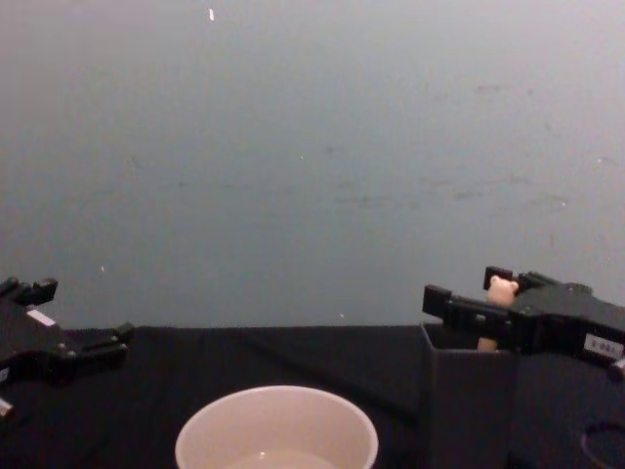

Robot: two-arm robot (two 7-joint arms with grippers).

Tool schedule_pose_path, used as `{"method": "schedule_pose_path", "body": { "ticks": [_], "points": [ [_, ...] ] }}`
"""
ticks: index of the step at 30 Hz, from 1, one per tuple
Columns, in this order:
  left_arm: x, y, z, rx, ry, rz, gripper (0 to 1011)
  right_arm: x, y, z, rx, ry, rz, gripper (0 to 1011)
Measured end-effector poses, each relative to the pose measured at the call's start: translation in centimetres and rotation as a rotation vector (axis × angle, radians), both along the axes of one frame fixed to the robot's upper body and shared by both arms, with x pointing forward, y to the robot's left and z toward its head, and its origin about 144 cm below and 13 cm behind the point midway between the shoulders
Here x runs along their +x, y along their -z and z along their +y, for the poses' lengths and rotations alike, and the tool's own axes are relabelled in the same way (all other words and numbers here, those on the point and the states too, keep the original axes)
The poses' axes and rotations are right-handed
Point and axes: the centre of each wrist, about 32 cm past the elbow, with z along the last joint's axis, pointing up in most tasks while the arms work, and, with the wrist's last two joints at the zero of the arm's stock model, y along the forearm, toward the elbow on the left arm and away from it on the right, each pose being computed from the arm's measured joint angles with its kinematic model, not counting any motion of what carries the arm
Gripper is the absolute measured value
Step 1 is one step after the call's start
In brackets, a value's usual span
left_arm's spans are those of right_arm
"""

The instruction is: Pick up the stirring spoon with one hand, stir inside the cup, then place it back in its original position.

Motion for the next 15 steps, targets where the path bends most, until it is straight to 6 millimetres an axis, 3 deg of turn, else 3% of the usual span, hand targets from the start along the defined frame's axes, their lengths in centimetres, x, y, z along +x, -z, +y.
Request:
{"method": "schedule_pose_path", "body": {
  "ticks": [8, 15],
  "points": [
    [0.0, 0.0, 0.0, 0.0, 0.0, 0.0, 1001, 0.2, -0.7, -0.1, 0.03, 0.012, -0.045, 1000],
    [0.0, 0.0, 0.0, 0.0, 0.0, 0.0, 1001, 0.9, -3.0, -0.9, 0.111, 0.138, -0.159, 1000]
  ]
}}
